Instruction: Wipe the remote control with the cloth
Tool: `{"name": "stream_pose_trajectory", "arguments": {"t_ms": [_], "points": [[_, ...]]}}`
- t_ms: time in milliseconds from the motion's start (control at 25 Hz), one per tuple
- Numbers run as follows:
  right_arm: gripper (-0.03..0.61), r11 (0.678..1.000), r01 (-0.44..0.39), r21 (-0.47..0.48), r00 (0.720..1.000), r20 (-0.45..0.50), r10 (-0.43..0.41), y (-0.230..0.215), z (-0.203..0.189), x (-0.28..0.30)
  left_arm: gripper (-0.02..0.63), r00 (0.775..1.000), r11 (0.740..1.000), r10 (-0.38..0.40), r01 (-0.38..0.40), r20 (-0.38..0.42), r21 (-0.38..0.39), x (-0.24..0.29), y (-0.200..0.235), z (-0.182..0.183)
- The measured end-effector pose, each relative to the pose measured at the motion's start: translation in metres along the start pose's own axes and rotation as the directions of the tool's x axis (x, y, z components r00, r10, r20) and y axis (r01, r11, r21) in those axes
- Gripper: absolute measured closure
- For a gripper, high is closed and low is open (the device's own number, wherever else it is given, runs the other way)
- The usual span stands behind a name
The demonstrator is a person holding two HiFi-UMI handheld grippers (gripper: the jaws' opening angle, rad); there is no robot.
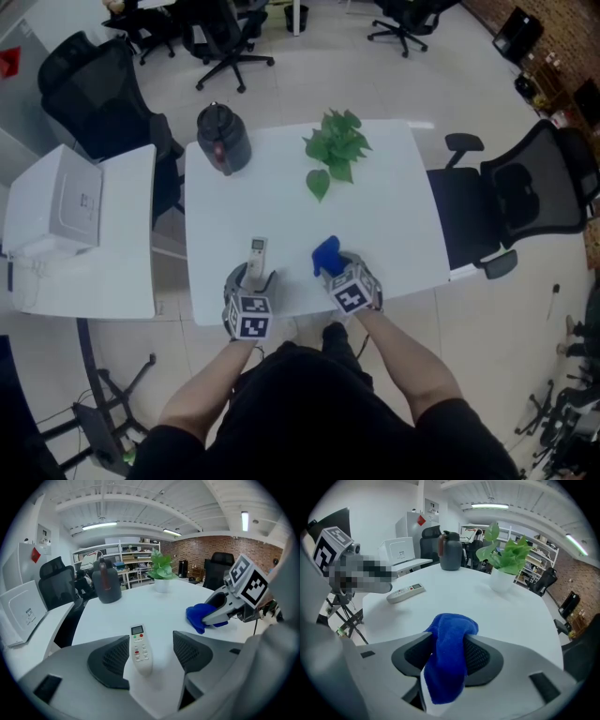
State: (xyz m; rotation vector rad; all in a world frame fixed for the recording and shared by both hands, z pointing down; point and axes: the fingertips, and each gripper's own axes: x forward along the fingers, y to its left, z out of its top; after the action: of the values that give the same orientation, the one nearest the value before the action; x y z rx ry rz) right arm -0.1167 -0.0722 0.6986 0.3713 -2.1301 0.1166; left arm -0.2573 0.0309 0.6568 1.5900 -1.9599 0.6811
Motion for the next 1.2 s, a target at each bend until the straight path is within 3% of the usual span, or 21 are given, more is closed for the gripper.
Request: {"name": "stream_pose_trajectory", "arguments": {"t_ms": [200,400,520,600,840,1080,1200], "points": [[0.354,0.999,0.050,0.020,0.989,0.138,-0.052,-0.009,0.030,-0.055,0.318,0.998,1.000,-0.022,0.022,0.054,-0.009,-0.013,0.001,0.020],[0.354,1.000,0.003,0.023,0.941,0.337,-0.010,0.025,0.088,-0.115,0.318,0.984,0.995,-0.100,0.098,0.148,0.022,-0.042,-0.010,0.058],[0.418,0.998,-0.034,0.044,0.918,0.397,0.014,0.045,0.108,-0.129,0.319,0.969,0.987,-0.155,0.142,0.193,0.076,-0.059,-0.020,0.079],[0.468,0.998,-0.046,0.050,0.909,0.416,0.021,0.055,0.115,-0.133,0.324,0.958,0.980,-0.191,0.172,0.216,0.103,-0.069,-0.027,0.090],[0.542,0.997,-0.052,0.054,0.908,0.417,0.024,0.074,0.115,-0.132,0.458,0.929,0.962,-0.266,0.237,0.259,0.139,-0.085,-0.039,0.102],[0.566,0.997,-0.046,0.056,0.910,0.414,0.019,0.084,0.115,-0.132,0.594,0.922,0.957,-0.282,0.249,0.267,0.151,-0.088,-0.042,0.099],[0.568,0.998,-0.042,0.056,0.913,0.408,0.015,0.088,0.115,-0.131,0.609,0.921,0.954,-0.289,0.256,0.262,0.155,-0.088,-0.044,0.095]]}}
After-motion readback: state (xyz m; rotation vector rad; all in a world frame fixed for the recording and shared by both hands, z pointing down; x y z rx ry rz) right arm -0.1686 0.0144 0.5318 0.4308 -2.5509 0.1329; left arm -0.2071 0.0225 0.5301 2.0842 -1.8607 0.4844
